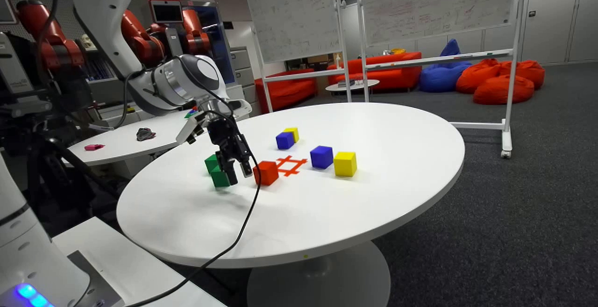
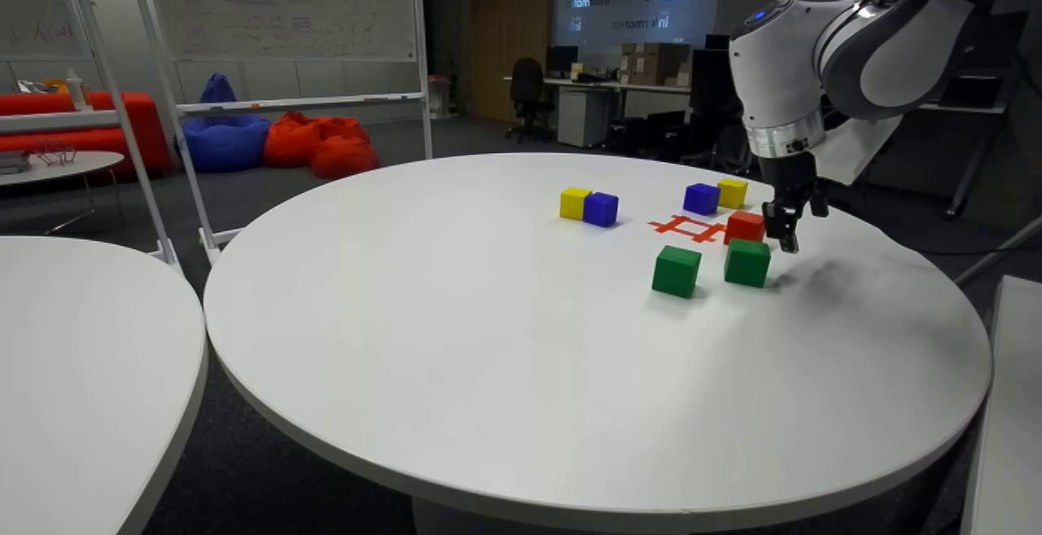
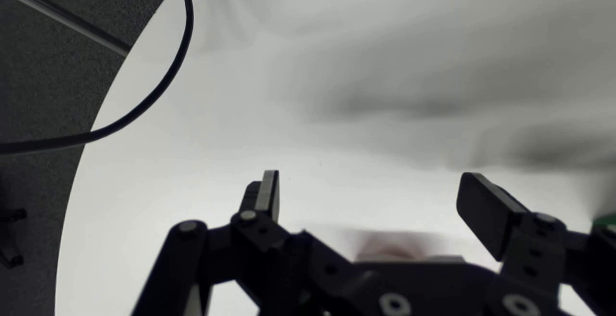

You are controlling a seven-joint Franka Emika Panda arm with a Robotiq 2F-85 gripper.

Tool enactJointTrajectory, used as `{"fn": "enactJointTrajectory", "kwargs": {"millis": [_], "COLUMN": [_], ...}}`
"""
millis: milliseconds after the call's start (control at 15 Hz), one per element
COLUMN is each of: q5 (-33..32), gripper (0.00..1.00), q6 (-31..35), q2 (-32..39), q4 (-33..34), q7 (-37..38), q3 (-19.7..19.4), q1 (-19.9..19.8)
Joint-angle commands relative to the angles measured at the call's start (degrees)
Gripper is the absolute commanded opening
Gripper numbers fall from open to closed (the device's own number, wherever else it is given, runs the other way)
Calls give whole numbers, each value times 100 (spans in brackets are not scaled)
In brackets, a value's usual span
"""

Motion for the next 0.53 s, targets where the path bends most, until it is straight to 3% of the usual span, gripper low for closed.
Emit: {"fn": "enactJointTrajectory", "kwargs": {"millis": [0,467], "q5": [-18,25], "gripper": [100,100], "q6": [-25,-17], "q2": [-4,-80], "q4": [6,-5], "q7": [11,-70], "q3": [122,82], "q1": [-121,-196]}}
